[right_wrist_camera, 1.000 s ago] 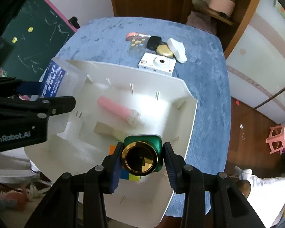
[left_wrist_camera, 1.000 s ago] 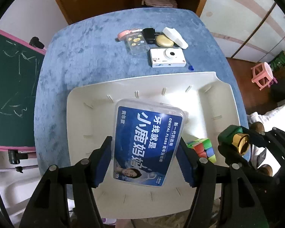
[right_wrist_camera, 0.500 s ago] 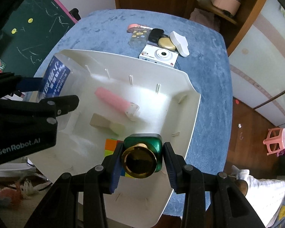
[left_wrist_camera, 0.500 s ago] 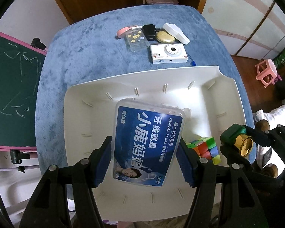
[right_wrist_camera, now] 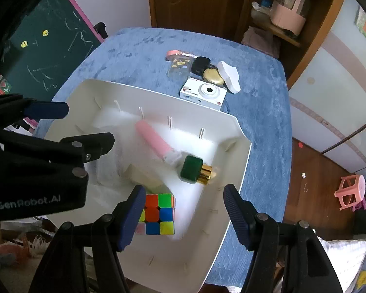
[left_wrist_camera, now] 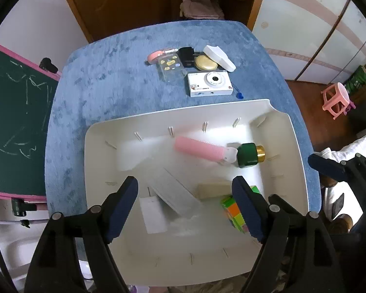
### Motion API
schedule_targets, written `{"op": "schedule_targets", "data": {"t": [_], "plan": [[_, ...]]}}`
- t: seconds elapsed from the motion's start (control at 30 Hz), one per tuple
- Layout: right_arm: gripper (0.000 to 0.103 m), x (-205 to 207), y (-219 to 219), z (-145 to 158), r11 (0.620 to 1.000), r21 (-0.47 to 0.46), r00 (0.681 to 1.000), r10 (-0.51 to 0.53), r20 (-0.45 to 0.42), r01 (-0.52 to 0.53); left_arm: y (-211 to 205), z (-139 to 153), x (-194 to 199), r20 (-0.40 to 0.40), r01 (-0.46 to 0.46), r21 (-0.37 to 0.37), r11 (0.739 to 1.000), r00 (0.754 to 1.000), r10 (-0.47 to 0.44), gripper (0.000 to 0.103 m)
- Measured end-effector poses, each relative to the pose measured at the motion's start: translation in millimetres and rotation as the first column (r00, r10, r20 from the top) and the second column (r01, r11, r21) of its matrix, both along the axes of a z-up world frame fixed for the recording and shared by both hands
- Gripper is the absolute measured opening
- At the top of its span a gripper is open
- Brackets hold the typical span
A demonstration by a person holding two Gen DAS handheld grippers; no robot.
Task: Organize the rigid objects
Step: 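Carry the floss box into the tray with the left tool while the right tool drops the bottle, then open both tools and move them back toward the remaining items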
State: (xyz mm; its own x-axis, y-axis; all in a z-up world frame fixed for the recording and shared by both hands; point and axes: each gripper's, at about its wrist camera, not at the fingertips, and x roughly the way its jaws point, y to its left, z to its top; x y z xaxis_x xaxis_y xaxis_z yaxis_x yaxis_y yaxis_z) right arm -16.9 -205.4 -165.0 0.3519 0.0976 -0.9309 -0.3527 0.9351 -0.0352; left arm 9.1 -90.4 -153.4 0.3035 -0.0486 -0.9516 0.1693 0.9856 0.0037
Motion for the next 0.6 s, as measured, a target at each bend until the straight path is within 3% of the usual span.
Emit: {"op": "schedule_targets", "data": {"t": [0.6], "plan": [[0.067,-8,3,12,1.000,0.010,0.999,-0.003,0.053,0.002,5,10,-8,0.049,-0.024,0.010,1.000,0.999,0.023,0.082]]}}
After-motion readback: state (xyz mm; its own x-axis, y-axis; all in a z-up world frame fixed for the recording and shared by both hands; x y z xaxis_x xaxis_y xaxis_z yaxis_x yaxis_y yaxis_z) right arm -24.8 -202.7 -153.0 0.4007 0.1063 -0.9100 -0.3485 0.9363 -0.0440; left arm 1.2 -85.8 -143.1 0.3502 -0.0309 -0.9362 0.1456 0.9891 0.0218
